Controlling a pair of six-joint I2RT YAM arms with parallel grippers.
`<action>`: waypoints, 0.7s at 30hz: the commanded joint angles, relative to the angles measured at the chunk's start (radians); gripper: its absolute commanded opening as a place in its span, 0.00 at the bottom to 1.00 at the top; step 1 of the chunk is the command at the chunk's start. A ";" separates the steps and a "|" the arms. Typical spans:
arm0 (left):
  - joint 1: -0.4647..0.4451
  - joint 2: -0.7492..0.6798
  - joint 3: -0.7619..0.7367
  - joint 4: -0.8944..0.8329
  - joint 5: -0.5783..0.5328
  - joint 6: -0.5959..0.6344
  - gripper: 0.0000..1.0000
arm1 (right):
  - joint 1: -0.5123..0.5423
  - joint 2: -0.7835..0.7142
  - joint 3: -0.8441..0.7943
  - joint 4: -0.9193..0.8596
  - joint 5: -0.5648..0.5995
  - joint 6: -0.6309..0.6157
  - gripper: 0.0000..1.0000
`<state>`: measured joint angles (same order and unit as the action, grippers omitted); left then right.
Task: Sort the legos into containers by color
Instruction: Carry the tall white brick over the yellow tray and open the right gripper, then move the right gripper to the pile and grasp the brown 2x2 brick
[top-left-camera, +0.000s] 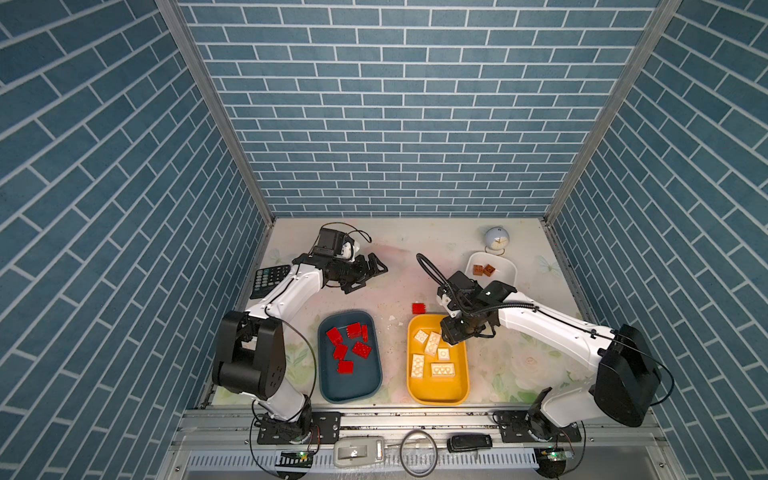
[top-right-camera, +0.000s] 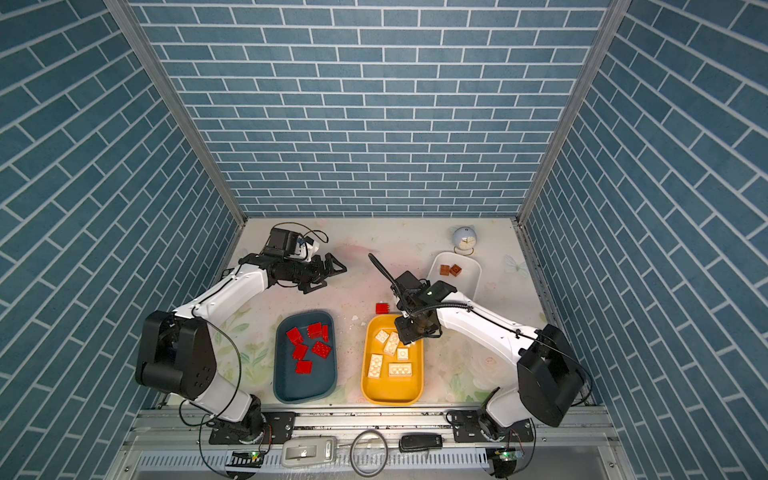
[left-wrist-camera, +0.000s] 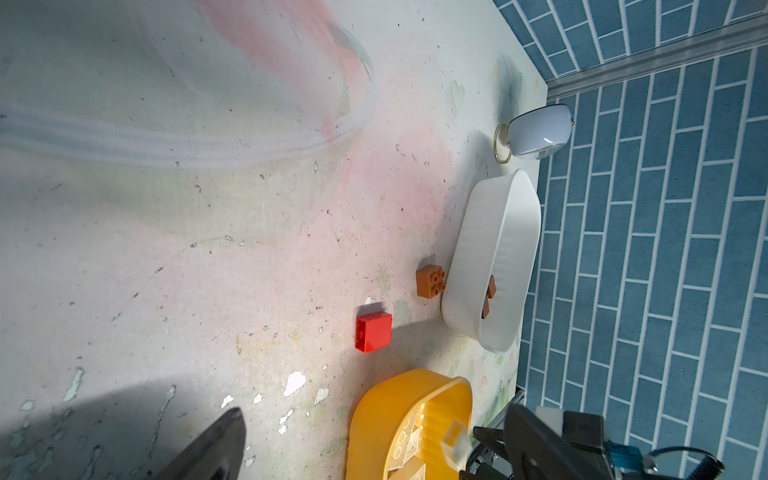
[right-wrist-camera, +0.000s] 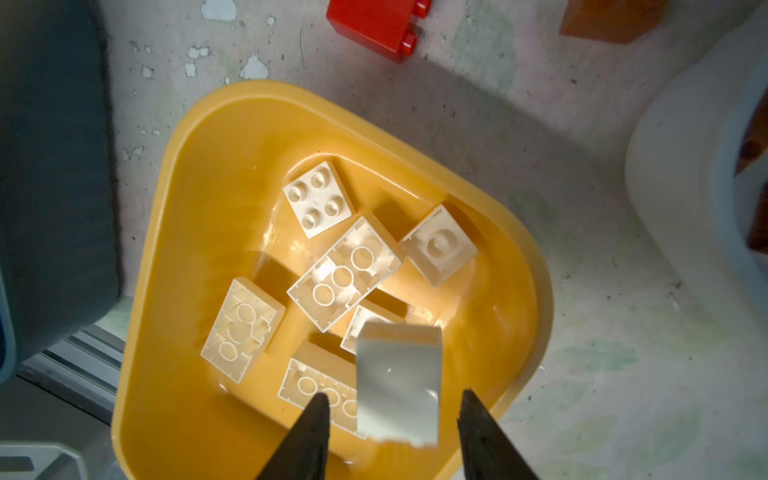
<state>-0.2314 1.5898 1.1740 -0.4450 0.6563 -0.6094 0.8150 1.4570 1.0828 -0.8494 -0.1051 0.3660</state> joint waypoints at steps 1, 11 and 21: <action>0.000 0.004 0.023 -0.017 0.009 0.015 0.98 | -0.020 0.006 0.065 -0.022 -0.006 0.003 0.57; -0.001 0.006 0.022 -0.009 0.011 0.011 0.98 | -0.112 0.204 0.264 0.026 0.171 -0.002 0.56; 0.000 -0.005 0.009 0.007 0.019 0.003 0.98 | -0.158 0.497 0.431 0.087 0.235 -0.021 0.56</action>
<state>-0.2314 1.5898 1.1740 -0.4500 0.6609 -0.6113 0.6708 1.9160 1.4761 -0.7673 0.0914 0.3580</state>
